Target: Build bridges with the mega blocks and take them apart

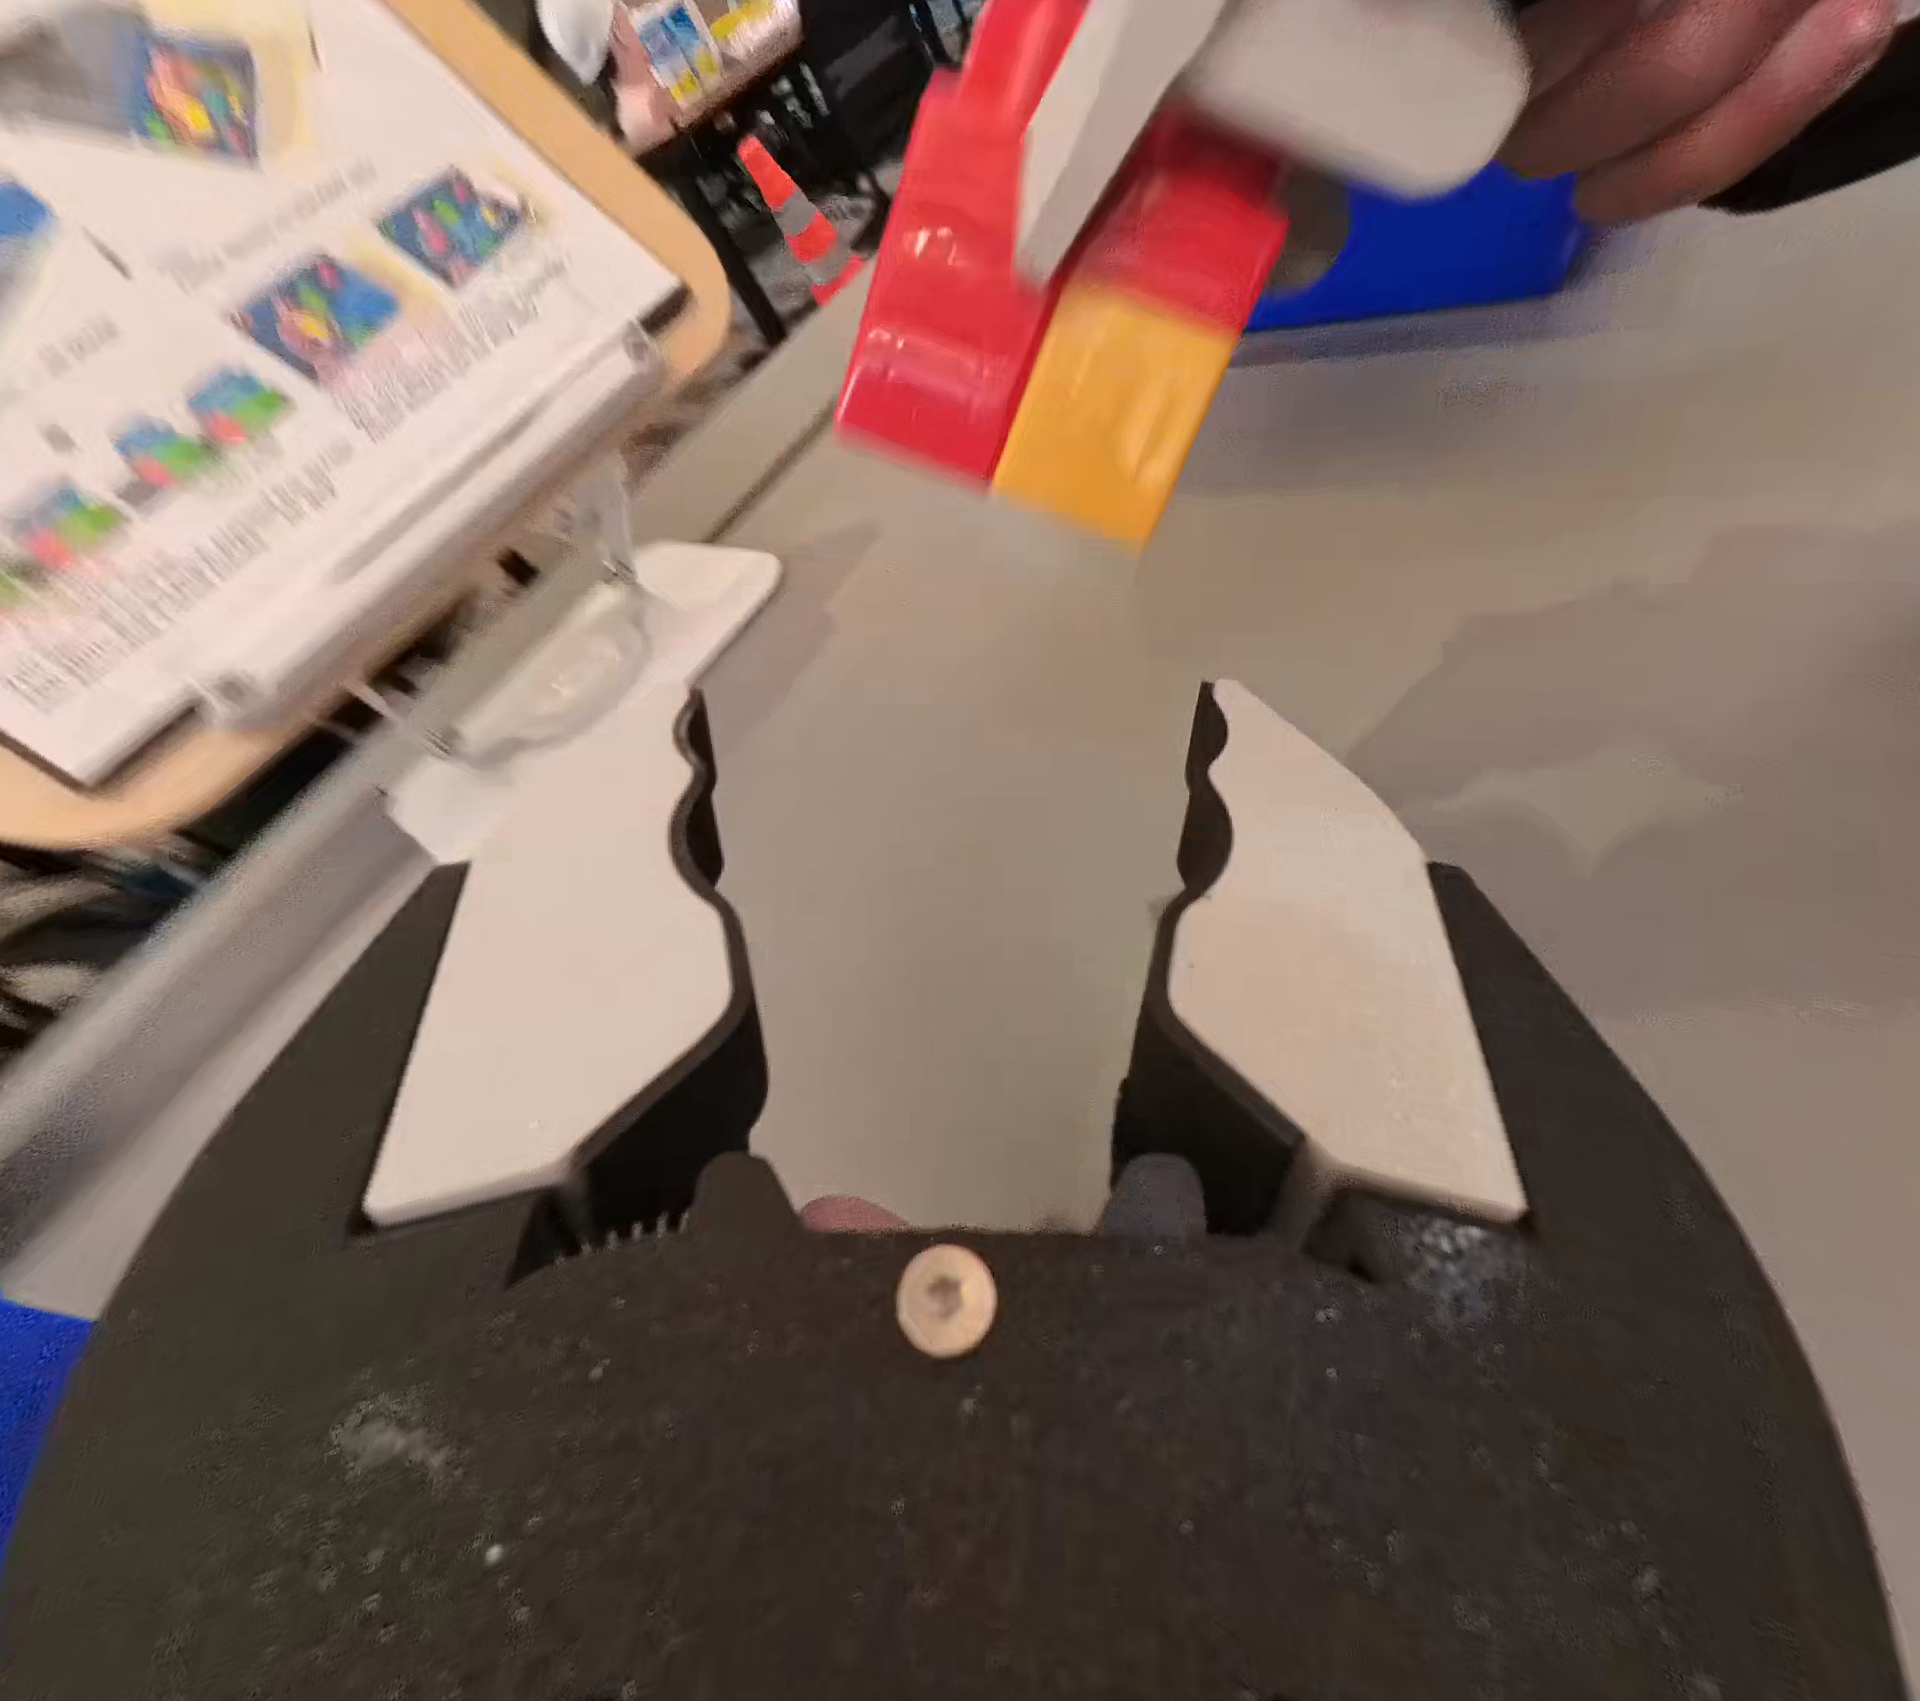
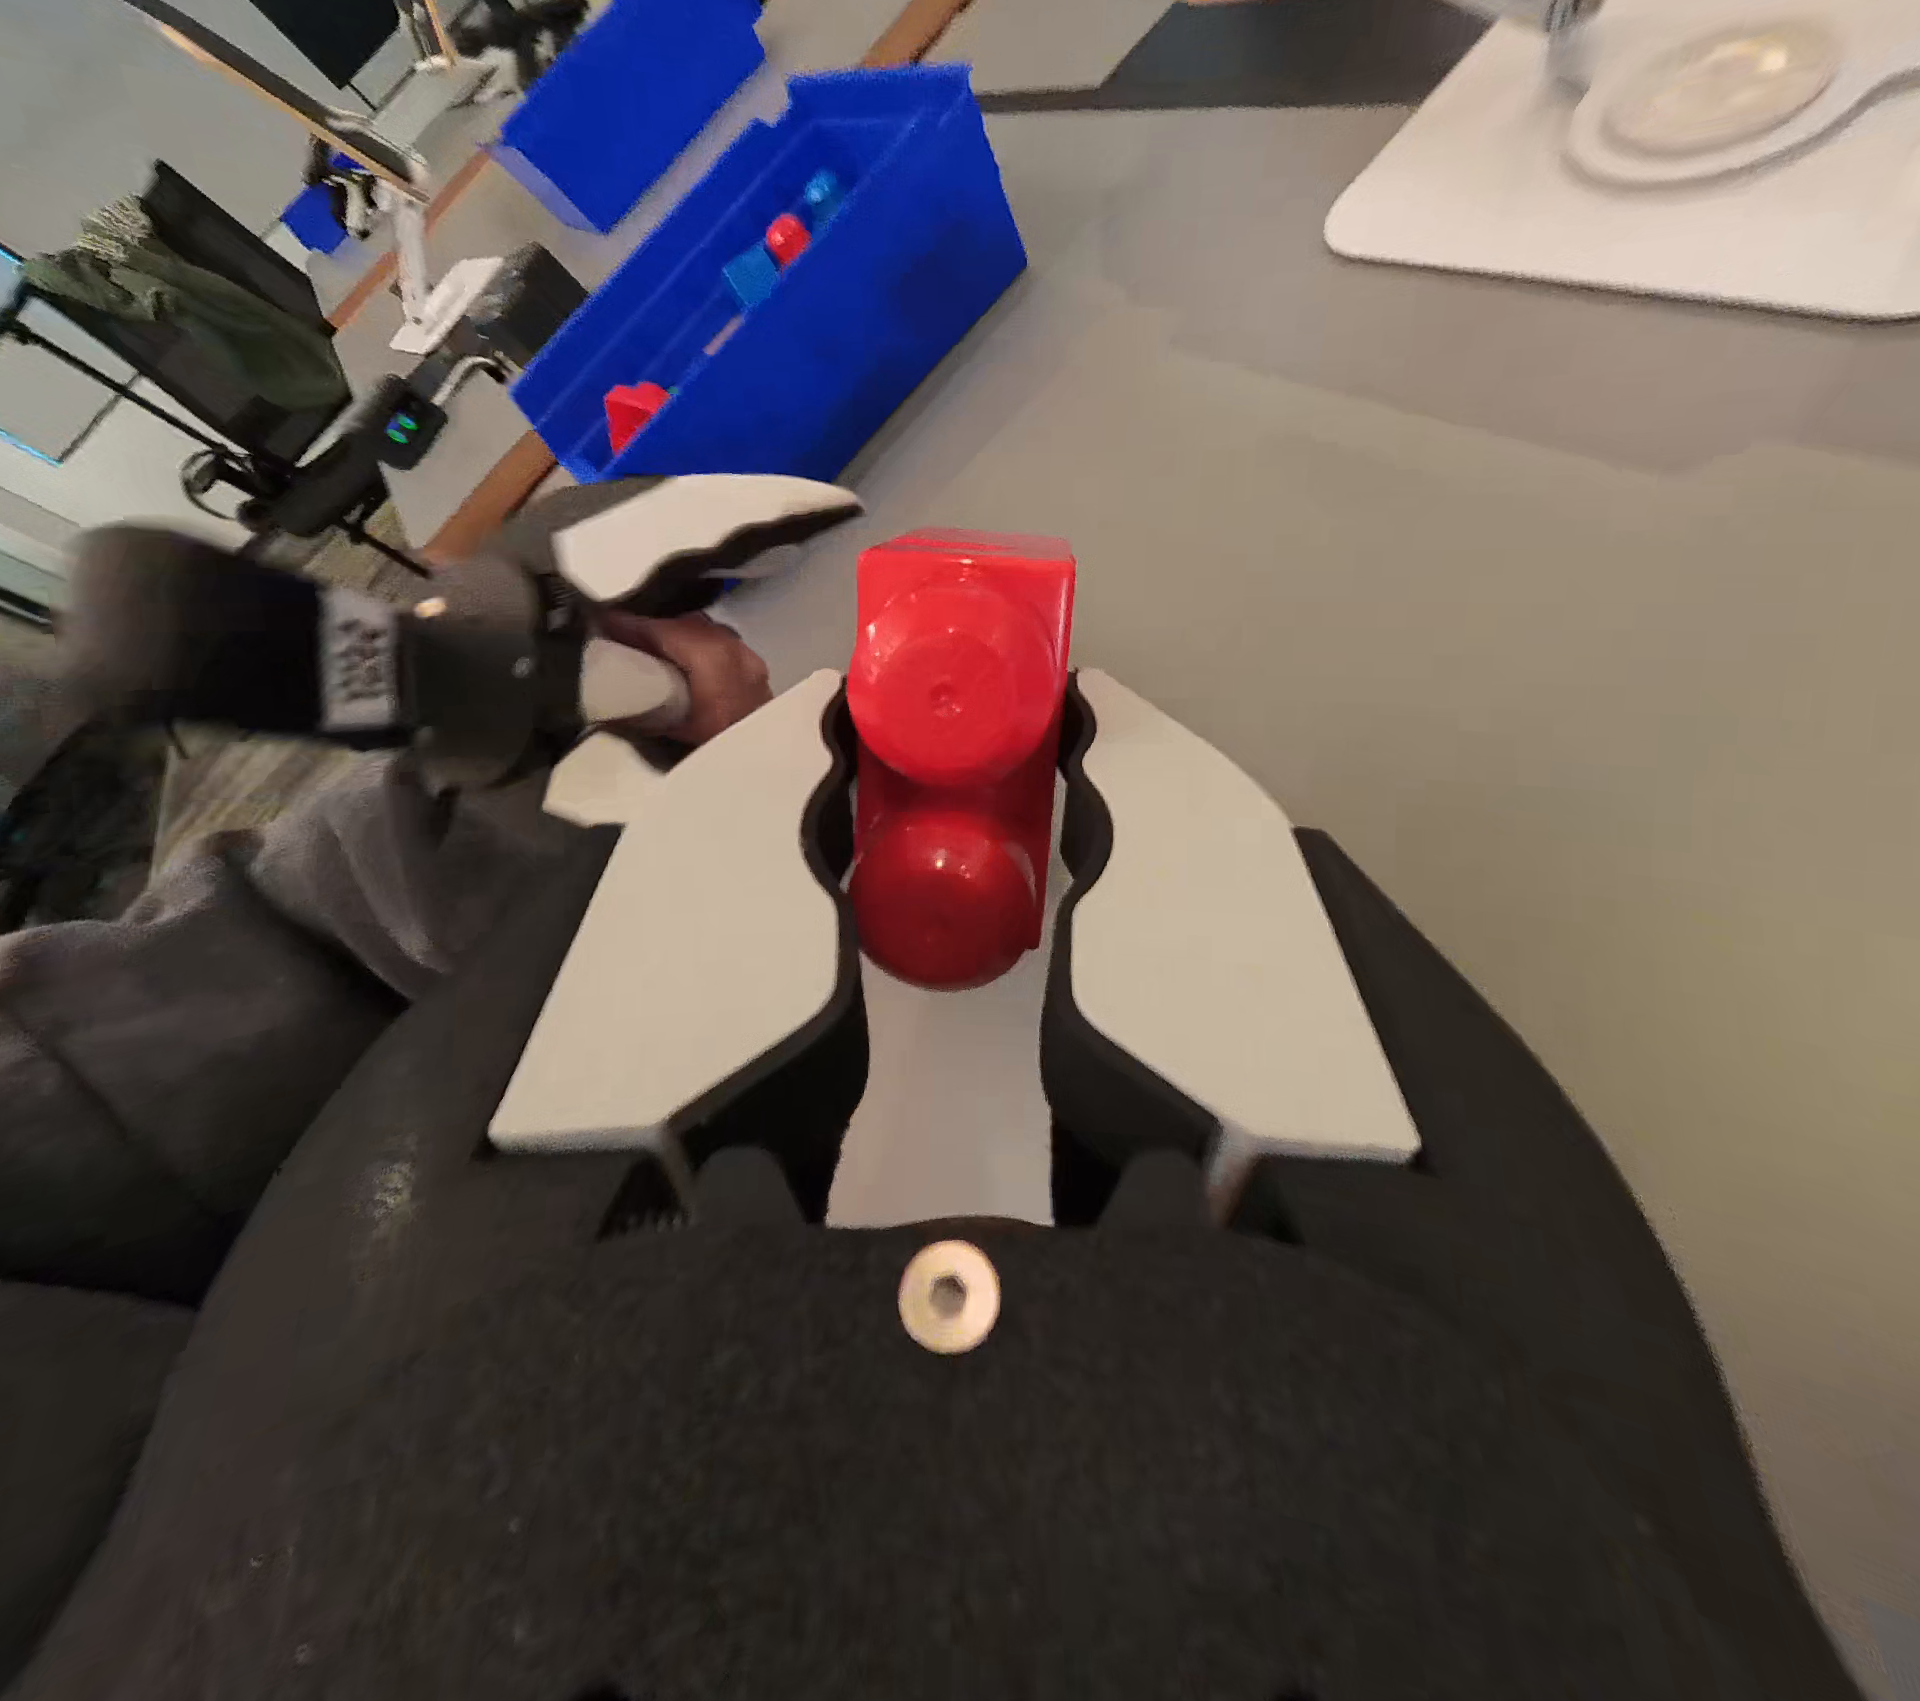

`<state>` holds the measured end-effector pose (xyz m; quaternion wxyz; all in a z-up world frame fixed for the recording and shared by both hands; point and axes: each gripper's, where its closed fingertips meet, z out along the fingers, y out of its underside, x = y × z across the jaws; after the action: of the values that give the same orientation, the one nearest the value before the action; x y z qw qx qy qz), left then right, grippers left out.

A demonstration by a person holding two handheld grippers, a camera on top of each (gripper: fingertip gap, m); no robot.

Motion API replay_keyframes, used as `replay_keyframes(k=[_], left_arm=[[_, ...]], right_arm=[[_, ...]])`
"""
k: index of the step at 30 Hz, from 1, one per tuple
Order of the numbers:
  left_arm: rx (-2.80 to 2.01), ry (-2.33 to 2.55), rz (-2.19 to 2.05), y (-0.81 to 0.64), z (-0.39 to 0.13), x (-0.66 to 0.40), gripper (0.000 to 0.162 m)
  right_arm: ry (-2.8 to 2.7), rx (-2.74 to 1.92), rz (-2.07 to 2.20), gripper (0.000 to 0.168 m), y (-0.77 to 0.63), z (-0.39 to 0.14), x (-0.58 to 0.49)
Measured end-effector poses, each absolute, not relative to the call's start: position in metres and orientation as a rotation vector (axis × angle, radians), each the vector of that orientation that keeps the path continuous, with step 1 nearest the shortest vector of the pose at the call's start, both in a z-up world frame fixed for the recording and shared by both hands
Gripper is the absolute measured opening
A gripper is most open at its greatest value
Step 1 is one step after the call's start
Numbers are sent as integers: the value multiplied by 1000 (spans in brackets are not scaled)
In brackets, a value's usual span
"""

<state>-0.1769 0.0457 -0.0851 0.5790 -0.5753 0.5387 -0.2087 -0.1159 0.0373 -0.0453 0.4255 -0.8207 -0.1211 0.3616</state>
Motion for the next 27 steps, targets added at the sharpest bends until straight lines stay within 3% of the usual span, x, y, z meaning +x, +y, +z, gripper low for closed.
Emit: replay_keyframes(k=[5,11,18,27], left_arm=[[-1743,1083,-1010,49,-113,-192,96],[-1761,868,-1465,54,-93,-204,89],[-1753,881,-1417,58,-92,-204,85],[-1750,1015,-1228,50,-104,-198,84]], right_arm=[[-338,-1970,800,37,8,17,-51],[-228,-2137,416,37,13,45,83],[31,-2552,38,37,69,-31,231],[144,-2747,-108,38,118,-129,270]])
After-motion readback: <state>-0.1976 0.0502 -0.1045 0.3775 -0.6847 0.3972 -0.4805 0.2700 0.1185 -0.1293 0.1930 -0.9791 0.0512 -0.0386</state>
